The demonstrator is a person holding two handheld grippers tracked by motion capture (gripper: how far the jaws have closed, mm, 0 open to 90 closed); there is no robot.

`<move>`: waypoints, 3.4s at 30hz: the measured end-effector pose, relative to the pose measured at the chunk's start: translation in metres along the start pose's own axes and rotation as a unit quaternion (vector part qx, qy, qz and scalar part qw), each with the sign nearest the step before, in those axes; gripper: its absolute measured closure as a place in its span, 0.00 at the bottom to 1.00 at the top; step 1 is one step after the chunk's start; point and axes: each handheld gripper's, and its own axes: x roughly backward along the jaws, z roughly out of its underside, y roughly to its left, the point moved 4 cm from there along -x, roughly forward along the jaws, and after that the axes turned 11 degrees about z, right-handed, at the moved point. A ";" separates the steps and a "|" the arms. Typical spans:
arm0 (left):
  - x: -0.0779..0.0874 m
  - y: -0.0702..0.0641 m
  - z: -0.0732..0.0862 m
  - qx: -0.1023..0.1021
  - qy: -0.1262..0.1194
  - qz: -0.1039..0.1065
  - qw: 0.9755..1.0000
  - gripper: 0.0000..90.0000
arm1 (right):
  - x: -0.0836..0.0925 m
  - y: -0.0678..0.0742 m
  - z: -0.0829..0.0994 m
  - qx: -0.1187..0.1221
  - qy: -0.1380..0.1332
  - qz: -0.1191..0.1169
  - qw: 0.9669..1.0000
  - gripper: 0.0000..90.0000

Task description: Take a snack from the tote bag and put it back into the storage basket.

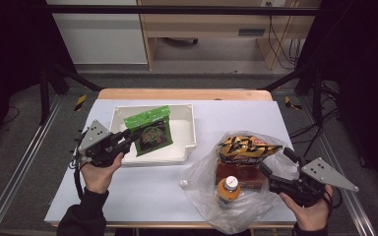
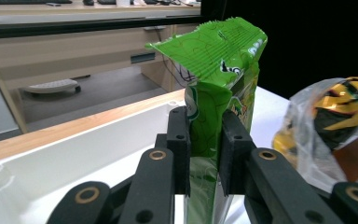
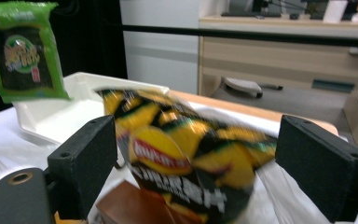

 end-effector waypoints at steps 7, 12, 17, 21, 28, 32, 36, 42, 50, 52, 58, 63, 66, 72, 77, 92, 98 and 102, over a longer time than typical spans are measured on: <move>-0.008 0.019 0.002 0.002 0.008 -0.019 1.000 0.85 | -0.001 -0.008 0.023 -0.013 0.027 0.013 0.999 0.15; -0.011 0.032 0.007 0.010 0.012 -0.032 0.999 0.85 | -0.005 -0.010 0.034 -0.010 0.041 0.019 0.999 0.15; -0.015 0.046 0.010 0.015 0.015 -0.043 0.999 0.85 | -0.007 -0.012 0.041 -0.007 0.049 0.024 0.998 0.15; -0.020 0.059 0.013 0.015 0.023 -0.054 0.998 0.85 | -0.010 -0.012 0.044 -0.009 0.055 0.024 0.998 0.15; -0.032 0.085 0.020 0.022 0.038 -0.075 0.996 0.85 | -0.013 -0.011 0.046 -0.008 0.059 0.023 0.998 0.15; -0.040 0.099 0.027 0.030 0.045 -0.084 0.995 0.85 | -0.014 -0.011 0.048 -0.008 0.060 0.022 0.998 0.15; -0.047 0.110 0.032 0.034 0.048 -0.094 0.994 0.85 | -0.015 -0.011 0.049 -0.007 0.062 0.023 0.998 0.15; -0.057 0.127 0.044 0.035 0.064 -0.108 0.991 0.85 | -0.017 -0.011 0.051 -0.011 0.065 0.021 0.998 0.15; -0.063 0.138 0.049 0.045 0.072 -0.117 0.989 0.85 | -0.017 -0.013 0.052 -0.011 0.065 0.021 0.998 0.15; -0.064 0.139 0.049 0.046 0.078 -0.117 0.989 0.85 | -0.017 -0.013 0.053 -0.011 0.065 0.021 0.998 0.15; -0.065 0.143 0.049 0.053 0.085 -0.120 0.988 0.84 | -0.017 -0.012 0.053 -0.010 0.067 0.021 0.997 0.15; -0.065 0.146 0.048 0.060 0.081 -0.122 0.987 0.84 | -0.018 -0.012 0.054 -0.008 0.068 0.019 0.997 0.15; -0.062 0.142 0.047 0.068 0.074 -0.119 0.988 0.84 | -0.017 -0.012 0.053 -0.009 0.066 0.020 0.998 0.14; -0.068 0.130 0.046 0.065 0.067 -0.116 0.989 0.84 | -0.017 -0.011 0.053 -0.011 0.065 0.018 0.998 0.14; -0.069 0.128 0.048 0.078 0.058 -0.131 0.987 0.84 | -0.018 -0.012 0.054 -0.009 0.068 0.018 0.997 0.15; -0.083 0.113 0.057 0.075 0.056 -0.131 0.987 0.84 | -0.019 -0.012 0.056 -0.008 0.071 0.018 0.997 0.15; -0.091 0.117 0.062 0.077 0.067 -0.145 0.984 0.84 | -0.020 -0.012 0.057 -0.010 0.074 0.017 0.997 0.14; -0.095 0.117 0.065 0.070 0.073 -0.152 0.983 0.83 | -0.020 -0.012 0.059 -0.011 0.077 0.016 0.997 0.15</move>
